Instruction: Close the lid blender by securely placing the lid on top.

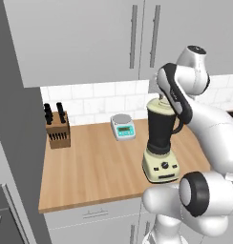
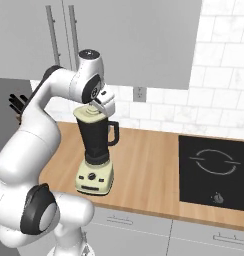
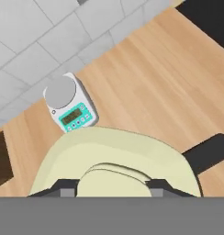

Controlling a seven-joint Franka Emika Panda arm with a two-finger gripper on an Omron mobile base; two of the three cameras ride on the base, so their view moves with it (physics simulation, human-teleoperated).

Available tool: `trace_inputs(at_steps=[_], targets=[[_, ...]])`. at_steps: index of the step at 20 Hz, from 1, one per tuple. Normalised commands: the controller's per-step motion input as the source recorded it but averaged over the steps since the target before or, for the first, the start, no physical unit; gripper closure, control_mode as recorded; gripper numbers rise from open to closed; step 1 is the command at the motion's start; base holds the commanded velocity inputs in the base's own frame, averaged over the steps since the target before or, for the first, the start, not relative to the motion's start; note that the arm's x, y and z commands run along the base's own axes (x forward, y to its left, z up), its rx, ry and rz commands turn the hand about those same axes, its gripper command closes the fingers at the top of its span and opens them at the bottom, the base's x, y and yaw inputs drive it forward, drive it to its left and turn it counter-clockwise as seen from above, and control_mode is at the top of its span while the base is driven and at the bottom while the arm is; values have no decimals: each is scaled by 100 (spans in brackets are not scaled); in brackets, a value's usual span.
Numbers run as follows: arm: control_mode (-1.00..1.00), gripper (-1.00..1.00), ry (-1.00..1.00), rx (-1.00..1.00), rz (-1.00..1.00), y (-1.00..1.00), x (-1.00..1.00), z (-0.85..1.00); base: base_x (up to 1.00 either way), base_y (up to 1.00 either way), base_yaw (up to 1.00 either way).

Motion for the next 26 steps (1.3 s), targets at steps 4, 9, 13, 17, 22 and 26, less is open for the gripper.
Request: trace_inputs(at_steps=[4,9,13,17,22,26], targets=[[-100,100,0,0,24,-1,-8,-22,0,0,0],[-100,100,0,-2,25,0,-1,-65,0,0,0],[-100,-100,0,-5,22,0,0,-68,0,0,0],[-100,-100,0,-2,19,0,-17,-44,0,0,0],[-100,-100,0,-1,17,0,-38,-31,0,0,0],[-100,-100,0,-2,15,0,-56,-34,0,0,0]])
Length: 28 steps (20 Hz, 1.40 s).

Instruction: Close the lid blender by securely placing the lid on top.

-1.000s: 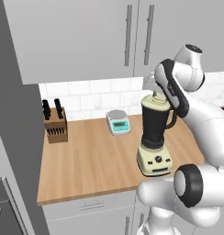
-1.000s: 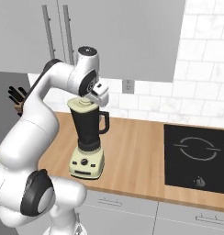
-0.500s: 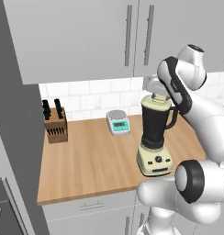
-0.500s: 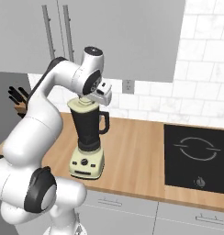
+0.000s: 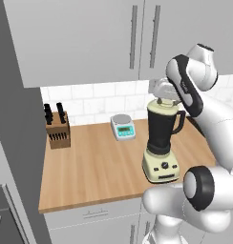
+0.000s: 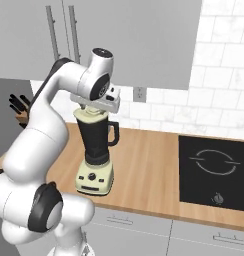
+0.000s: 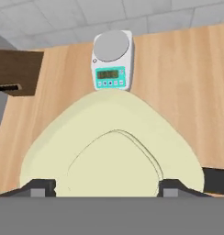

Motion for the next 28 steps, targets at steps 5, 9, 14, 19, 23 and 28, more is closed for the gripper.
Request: trace_inputs(at_steps=[5,9,14,19,23,28], targets=[[-100,-100,0,-4,14,0,-62,-36,0,0,0],[-100,-100,0,-3,14,0,-69,-27,0,0,0],[-100,-100,-10,-3,13,0,-89,-13,0,0,0],[-100,-100,-19,0,11,-2,-78,-2,0,0,0],[-100,-100,-19,0,7,-23,-68,0,0,0,0],[-100,-100,-23,1,0,-57,-55,-9,0,0,0]])
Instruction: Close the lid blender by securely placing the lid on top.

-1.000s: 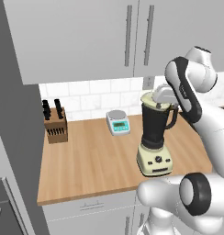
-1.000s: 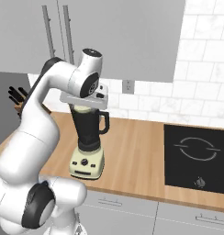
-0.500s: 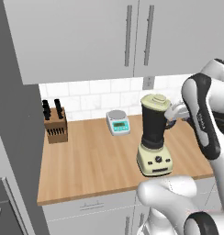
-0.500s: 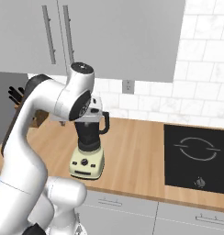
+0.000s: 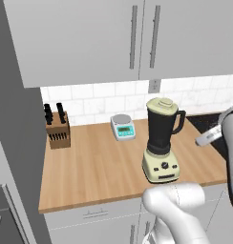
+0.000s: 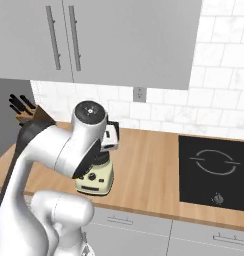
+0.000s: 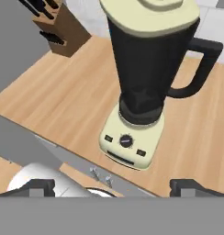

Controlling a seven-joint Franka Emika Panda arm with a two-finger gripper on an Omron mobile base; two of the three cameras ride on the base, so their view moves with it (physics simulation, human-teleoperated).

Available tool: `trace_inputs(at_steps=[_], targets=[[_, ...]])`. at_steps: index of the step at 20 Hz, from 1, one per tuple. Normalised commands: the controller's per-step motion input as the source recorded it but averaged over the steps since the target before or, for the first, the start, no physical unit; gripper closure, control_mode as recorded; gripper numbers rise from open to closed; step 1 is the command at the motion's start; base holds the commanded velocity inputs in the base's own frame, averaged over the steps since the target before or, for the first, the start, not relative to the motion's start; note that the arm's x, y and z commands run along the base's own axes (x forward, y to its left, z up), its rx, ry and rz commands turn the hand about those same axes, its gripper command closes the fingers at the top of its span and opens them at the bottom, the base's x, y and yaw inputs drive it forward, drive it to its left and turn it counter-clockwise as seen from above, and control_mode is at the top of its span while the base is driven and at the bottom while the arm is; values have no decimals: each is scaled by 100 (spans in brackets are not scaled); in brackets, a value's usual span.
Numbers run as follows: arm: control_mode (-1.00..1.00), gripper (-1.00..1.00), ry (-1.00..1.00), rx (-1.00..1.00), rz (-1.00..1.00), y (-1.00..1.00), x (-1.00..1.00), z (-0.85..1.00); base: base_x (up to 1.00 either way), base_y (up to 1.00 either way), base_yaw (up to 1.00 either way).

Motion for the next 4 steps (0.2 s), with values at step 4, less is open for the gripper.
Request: trace_inputs(at_steps=[4], targets=[[-100,-100,-4,0,0,-29,-9,-13,0,0,0]])
